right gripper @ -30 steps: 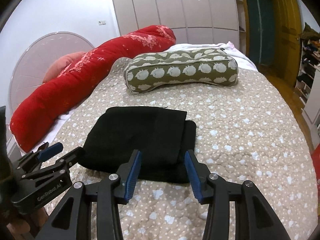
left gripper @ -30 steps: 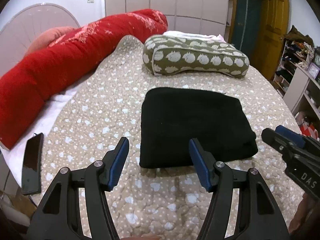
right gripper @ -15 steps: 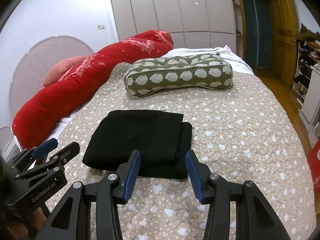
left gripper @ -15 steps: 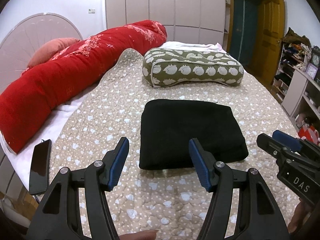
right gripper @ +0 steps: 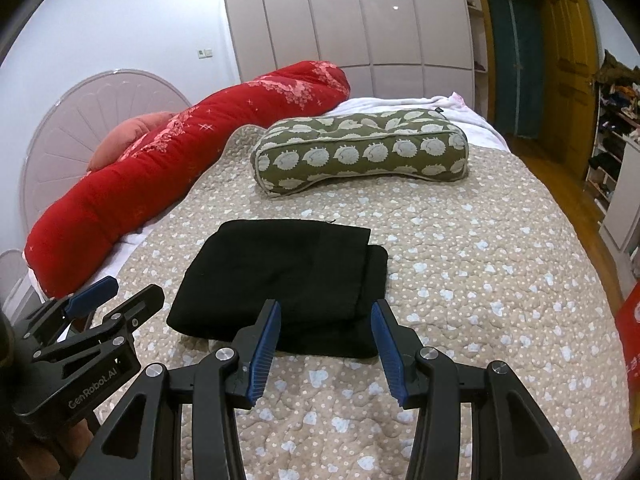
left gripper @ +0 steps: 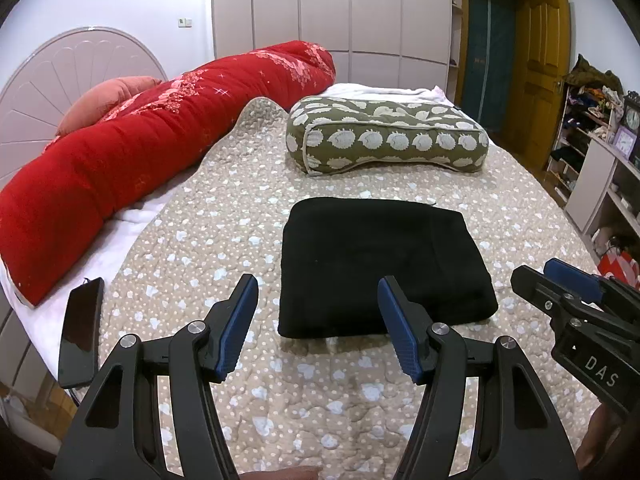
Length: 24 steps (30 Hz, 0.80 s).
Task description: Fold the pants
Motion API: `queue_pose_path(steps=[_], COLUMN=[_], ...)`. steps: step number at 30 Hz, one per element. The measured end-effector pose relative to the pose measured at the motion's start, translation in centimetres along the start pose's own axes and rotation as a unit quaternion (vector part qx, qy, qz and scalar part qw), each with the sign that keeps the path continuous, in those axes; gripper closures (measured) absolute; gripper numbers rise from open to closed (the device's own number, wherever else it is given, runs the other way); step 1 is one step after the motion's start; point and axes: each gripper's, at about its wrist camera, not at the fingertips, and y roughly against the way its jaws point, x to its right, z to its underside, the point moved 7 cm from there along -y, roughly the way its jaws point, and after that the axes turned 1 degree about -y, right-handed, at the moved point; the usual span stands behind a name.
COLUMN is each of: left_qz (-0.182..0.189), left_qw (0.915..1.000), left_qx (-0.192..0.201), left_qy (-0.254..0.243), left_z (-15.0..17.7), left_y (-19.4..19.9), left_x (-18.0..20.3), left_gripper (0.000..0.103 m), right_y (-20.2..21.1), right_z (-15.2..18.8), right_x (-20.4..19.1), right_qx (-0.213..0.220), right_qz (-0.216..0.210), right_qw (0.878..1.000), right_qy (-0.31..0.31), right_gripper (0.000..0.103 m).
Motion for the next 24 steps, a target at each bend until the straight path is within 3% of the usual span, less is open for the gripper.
queue_pose_path(steps=[24], left_qz=[0.002], left_qw=[0.9999], left_qx=[-0.011], left_qy=[0.006], left_z=[0.6], left_y=[-0.9], left_x=[-0.4], left_gripper=[0.041], right_y=[-1.9], right_z=[0.8], right_x=[-0.8], right_qx=[-0.021], right_qz=[-0.006], right_qw=[1.000], right_qy=[0.006], right_gripper=[0.058])
